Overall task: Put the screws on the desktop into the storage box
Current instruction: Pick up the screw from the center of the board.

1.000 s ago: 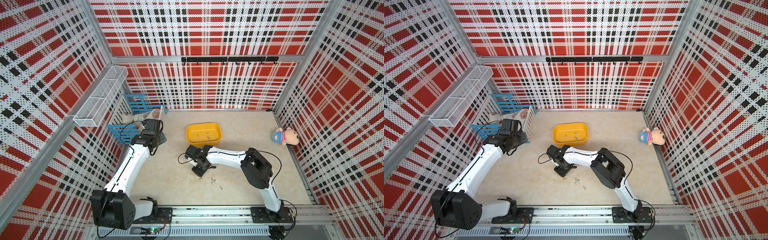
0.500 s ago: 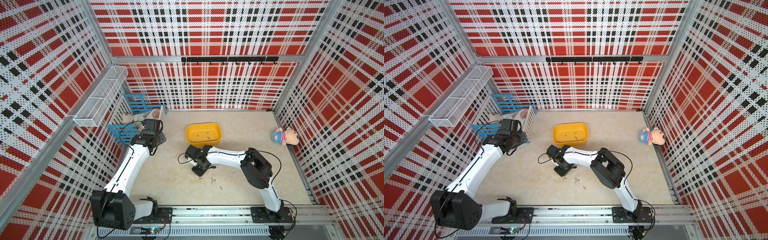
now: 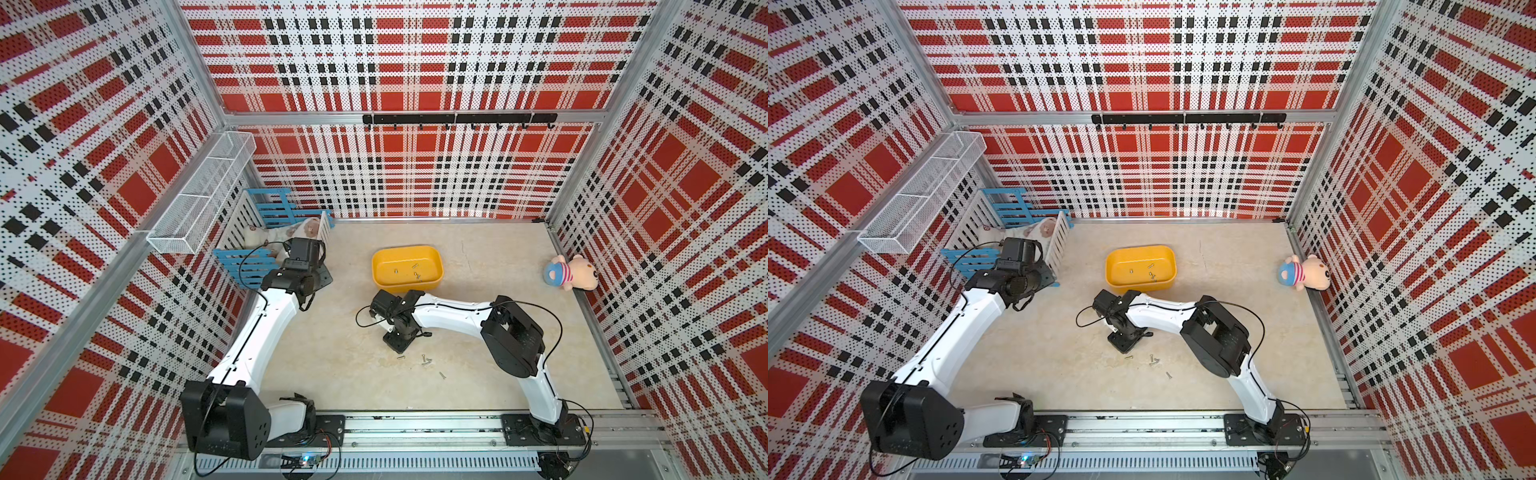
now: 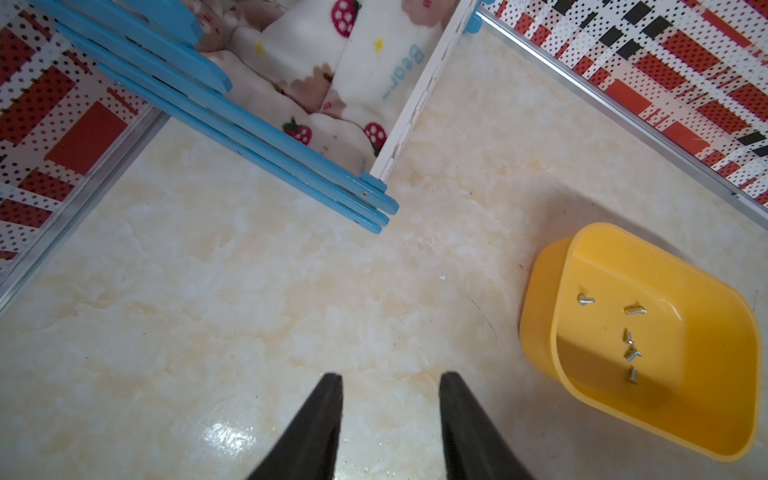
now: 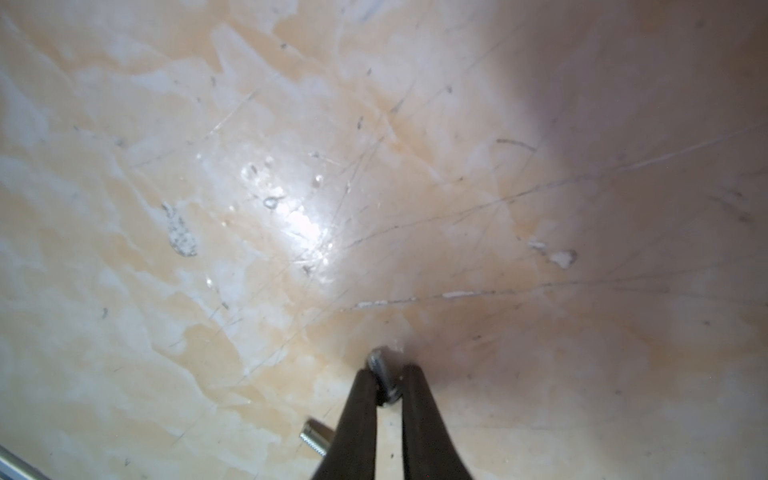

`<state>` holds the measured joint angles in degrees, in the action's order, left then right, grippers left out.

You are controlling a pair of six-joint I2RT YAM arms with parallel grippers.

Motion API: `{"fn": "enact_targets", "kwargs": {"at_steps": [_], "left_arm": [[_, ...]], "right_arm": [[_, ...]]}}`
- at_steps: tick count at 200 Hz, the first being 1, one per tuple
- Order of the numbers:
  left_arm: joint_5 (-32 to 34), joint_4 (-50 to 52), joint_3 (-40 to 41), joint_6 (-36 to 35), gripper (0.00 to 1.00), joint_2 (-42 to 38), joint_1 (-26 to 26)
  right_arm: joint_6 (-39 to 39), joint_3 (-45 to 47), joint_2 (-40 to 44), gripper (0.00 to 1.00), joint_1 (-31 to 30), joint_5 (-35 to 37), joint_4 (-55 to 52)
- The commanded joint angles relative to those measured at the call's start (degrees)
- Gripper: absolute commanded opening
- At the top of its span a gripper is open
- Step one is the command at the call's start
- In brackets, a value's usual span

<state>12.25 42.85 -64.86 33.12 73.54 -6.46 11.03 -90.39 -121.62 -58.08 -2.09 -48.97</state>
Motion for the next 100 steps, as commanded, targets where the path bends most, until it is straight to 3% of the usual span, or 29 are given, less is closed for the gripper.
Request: {"fn": "enact_targets", "kwargs": {"at_steps": [1, 100], "left_arm": [[-0.46, -1.01, 0.09, -0.46, 0.45, -0.76, 0.39], [-0.18, -1.01, 0.06, -0.44, 0.45, -0.96, 0.38]], "right_arm": [[0.75, -0.88, 0.74, 0.04, -0.33, 1.47, 0.19], [1.94, -4.01, 8.42, 0.00, 0.61, 7.18, -3.97]]}}
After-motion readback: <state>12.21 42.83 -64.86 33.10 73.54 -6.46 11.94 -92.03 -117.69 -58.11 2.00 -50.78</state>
